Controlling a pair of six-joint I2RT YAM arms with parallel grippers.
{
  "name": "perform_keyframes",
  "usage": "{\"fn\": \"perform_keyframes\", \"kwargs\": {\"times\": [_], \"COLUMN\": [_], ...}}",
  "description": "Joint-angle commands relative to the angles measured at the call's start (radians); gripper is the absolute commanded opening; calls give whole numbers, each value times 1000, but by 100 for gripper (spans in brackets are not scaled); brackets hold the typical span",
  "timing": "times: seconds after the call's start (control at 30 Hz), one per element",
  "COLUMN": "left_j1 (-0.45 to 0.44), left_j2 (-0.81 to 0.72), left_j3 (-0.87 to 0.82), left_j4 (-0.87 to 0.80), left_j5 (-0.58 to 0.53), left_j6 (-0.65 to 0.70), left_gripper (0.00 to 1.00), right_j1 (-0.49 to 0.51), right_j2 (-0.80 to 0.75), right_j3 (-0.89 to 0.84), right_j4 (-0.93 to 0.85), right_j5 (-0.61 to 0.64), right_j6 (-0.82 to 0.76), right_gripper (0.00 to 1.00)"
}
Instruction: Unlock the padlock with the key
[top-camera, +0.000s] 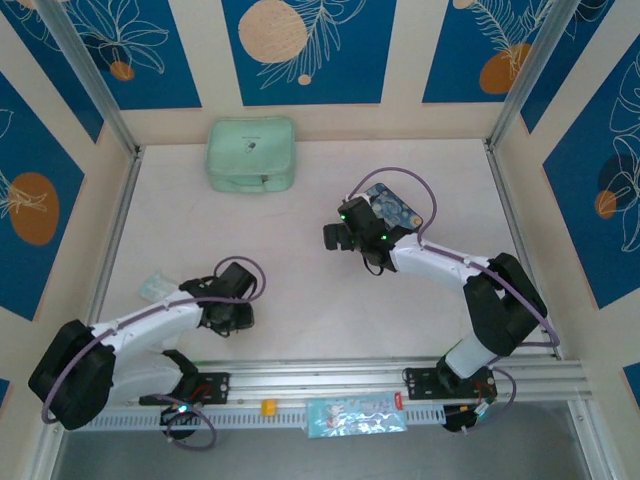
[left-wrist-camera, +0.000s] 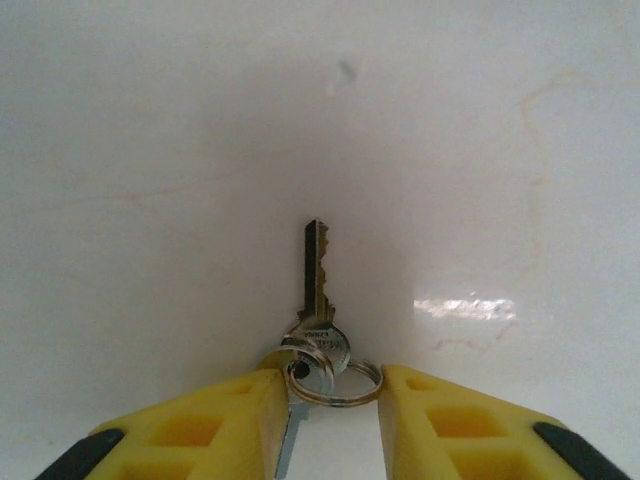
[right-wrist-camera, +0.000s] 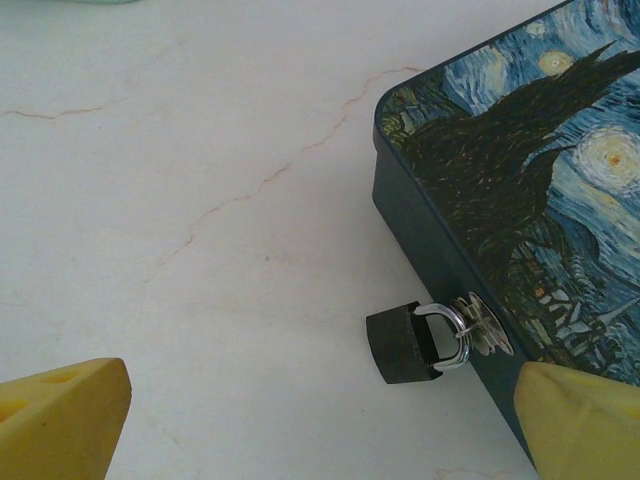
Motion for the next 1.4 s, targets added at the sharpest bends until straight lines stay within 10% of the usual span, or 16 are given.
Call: {"fn": "perform_keyframes", "kwargs": {"times": [0.0,0.57,1.03,1.37], "left_j1": [-17,-94,460,584], "left_j2": [38,88,-131,-78], "left_j3": [-7,170,-7,-10], "left_j4": [64,101,338,468], "left_j5": [11,1,60,163], "left_j6": [1,-123,-57,-72], "left_gripper": [29,58,76,76], "right_j1": [7,18,439,503], "right_j2": [-5,12,251,474], "right_j3": [20,103,343,548], "right_j4": [-12,-221,-362,-478], "right_j5": [23,-141,-178,-154], "right_j6": [-10,106,247,284], "right_gripper": [99,96,92,85]}}
